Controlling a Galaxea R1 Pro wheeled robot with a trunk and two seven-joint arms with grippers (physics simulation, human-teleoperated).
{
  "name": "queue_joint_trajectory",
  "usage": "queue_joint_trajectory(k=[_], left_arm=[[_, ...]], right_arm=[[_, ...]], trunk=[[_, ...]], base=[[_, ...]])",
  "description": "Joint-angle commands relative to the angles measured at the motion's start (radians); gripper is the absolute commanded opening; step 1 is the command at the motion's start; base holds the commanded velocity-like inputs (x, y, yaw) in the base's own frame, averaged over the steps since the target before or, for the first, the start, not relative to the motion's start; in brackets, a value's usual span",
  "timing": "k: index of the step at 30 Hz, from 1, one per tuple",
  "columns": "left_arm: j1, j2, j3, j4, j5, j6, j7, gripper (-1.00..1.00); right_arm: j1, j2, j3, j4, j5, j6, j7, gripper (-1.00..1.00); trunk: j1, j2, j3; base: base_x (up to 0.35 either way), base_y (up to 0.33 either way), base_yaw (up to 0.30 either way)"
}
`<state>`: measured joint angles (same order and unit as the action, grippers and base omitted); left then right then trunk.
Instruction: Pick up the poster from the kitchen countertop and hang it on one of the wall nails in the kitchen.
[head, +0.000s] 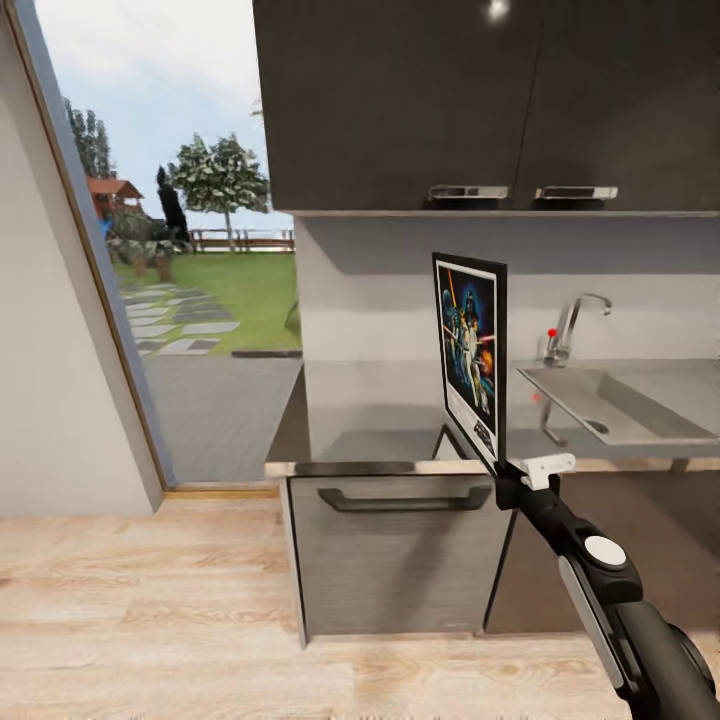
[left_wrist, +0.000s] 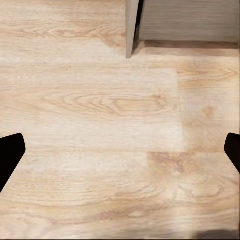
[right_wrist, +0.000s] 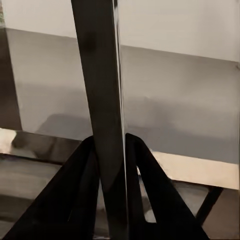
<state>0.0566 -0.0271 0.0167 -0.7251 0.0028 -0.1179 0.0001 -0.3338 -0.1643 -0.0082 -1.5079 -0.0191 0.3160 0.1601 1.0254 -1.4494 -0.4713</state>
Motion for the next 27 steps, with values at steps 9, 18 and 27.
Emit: queue_joint_trajectory(k=[9,18,27], left_arm=[[0.0,-0.001,0.002,0.0,-0.001,-0.002,0.0,1.0],[0.0,0.0,0.003,0.0,0.0,-0.002,0.0,1.0],[0.0,-0.001,0.003,0.0,-0.001,-0.002,0.0,1.0]], right_arm=[[-0.001,0.0,-0.001,-0.002,-0.004,0.006,0.005,-1.0],[-0.001,0.0,-0.001,-0.002,-0.004,0.006,0.006,-1.0],[-0.001,0.0,-0.001,-0.002,-0.004,0.006,0.005,-1.0]], trunk=[[0.0,-0.001,-0.001],[0.0,-0.001,-0.001],[0.0,-0.001,0.002]], base=[[-0.083,0.02,0.163],[-0.006,0.163,0.208],[-0.014,0.282,0.176]])
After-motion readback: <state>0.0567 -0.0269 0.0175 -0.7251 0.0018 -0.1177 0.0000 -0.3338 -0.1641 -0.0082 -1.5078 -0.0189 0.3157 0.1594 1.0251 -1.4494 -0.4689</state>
